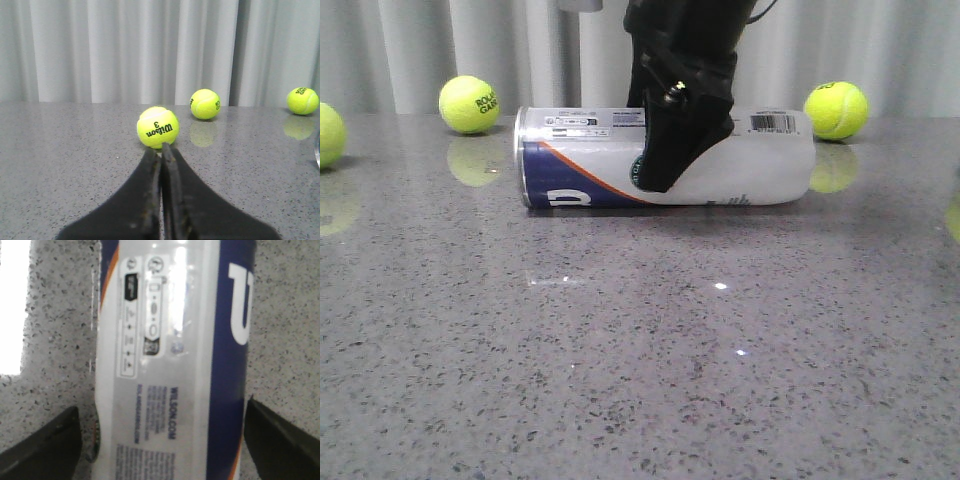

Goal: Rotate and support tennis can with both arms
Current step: 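Grasp the can with the right gripper and swing it parallel to the table edge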

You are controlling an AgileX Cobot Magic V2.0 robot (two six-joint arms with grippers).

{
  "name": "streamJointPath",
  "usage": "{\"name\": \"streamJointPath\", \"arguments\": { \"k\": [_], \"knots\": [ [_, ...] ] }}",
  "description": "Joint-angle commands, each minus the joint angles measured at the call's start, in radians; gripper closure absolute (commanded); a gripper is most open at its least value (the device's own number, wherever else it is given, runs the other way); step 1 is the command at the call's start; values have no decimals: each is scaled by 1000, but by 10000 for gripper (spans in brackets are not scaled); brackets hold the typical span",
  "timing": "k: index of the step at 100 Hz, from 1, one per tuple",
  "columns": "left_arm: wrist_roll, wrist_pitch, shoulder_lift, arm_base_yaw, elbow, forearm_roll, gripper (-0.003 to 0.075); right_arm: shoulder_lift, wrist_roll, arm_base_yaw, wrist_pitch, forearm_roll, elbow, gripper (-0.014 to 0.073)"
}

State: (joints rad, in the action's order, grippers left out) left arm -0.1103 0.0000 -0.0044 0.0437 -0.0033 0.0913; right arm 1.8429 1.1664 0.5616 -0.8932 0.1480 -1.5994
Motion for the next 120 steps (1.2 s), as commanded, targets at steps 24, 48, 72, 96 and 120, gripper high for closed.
{"name": "streamJointPath", "arguments": {
  "k": [24, 48, 72, 96, 120],
  "knots": [
    [-9, -84, -38, -2, 46, -7, 741, -86, 9, -1, 28, 6, -29, -54],
    [-9, -84, -38, -2, 46, -7, 741, -96, 9, -1, 46, 5, -29, -54],
    [-9, -84, -38, -2, 46, -7, 741, -96, 9, -24, 67, 5, -29, -54],
    [-9, -84, -38, -2, 46, -7, 741, -96, -10, -50, 86, 5, -29, -54],
    [-9, -84, -38, -2, 46, -7, 741, -96, -11, -57, 118, 5, -29, -54]
  ]
}}
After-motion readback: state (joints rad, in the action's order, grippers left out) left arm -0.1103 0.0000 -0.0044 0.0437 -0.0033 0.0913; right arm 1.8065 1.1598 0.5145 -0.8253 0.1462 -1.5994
